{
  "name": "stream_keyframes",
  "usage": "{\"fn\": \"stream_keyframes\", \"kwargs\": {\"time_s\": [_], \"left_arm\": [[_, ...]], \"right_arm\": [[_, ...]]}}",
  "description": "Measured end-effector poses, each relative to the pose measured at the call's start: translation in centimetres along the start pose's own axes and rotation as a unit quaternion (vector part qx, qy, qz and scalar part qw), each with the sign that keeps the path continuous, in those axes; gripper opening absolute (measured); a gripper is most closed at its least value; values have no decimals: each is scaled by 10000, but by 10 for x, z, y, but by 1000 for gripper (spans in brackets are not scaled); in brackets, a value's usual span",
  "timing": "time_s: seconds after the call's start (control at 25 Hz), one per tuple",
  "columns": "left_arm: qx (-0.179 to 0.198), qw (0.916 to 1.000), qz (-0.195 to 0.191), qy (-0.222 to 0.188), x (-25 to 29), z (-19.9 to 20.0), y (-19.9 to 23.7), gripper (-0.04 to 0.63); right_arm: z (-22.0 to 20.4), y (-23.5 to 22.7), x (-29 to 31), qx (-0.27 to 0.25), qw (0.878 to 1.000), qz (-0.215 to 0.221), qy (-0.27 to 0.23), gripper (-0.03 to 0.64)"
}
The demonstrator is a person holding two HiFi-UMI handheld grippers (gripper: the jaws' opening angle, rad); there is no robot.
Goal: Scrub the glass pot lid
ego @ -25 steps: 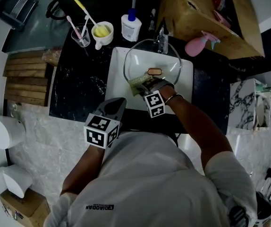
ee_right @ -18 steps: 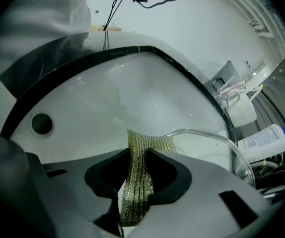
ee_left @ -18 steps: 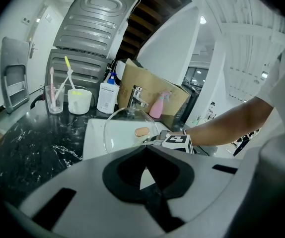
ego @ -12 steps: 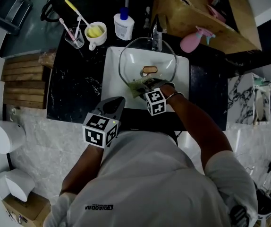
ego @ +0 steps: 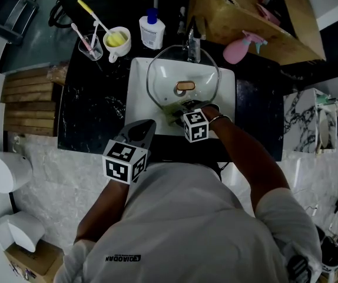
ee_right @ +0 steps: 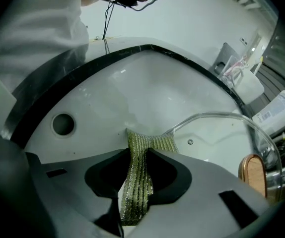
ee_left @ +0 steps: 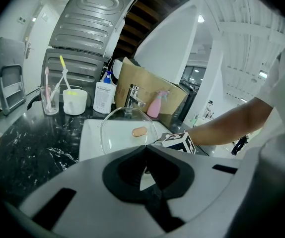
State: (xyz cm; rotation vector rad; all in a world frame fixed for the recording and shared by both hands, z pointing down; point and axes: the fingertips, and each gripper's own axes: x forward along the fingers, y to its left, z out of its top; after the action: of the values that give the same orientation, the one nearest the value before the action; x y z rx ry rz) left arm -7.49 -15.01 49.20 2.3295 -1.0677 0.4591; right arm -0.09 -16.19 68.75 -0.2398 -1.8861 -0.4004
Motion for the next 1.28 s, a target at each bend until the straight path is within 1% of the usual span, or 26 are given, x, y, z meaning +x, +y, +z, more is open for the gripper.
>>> {"fn": "stream_keyframes", "kwargs": {"time_s": [0.12, 0.28, 0.52, 0.6, 0.76, 0.96, 1.12, 1.2, 1.28], "left_arm": [[-9, 10000, 2, 20, -1, -2, 1, 15], [-23, 10000, 21, 18, -2, -4, 2, 15], [-1, 10000, 15, 12, -2, -4, 2, 15], [8, 10000, -1, 2, -2, -3, -1, 15], [13, 10000, -20, -4, -2, -3, -3, 15], [28, 10000, -66, -4, -3, -3, -5, 15], [-11, 9998, -192, 13, -6, -4, -7, 15], [-80, 9996, -285, 36, -10, -5, -8, 15], [-92, 9992, -372, 61, -13, -7, -7, 15]], "right_arm": [[2, 2, -2, 368, 9991, 131, -188, 123], [3, 8, -3, 855, 9948, 310, -451, 123], [5, 8, -6, 1349, 9873, 440, -717, 123], [6, 9, -8, 1530, 9834, 555, -798, 123], [1, 13, -7, 2031, 9705, 868, -965, 123], [1, 13, -8, 2309, 9623, 996, -1036, 123], [4, 16, -10, 2456, 9574, 1103, -1045, 121], [5, 15, -13, 2482, 9577, 1055, -1008, 118], [7, 10, -19, 2569, 9567, 909, -1022, 112]]}}
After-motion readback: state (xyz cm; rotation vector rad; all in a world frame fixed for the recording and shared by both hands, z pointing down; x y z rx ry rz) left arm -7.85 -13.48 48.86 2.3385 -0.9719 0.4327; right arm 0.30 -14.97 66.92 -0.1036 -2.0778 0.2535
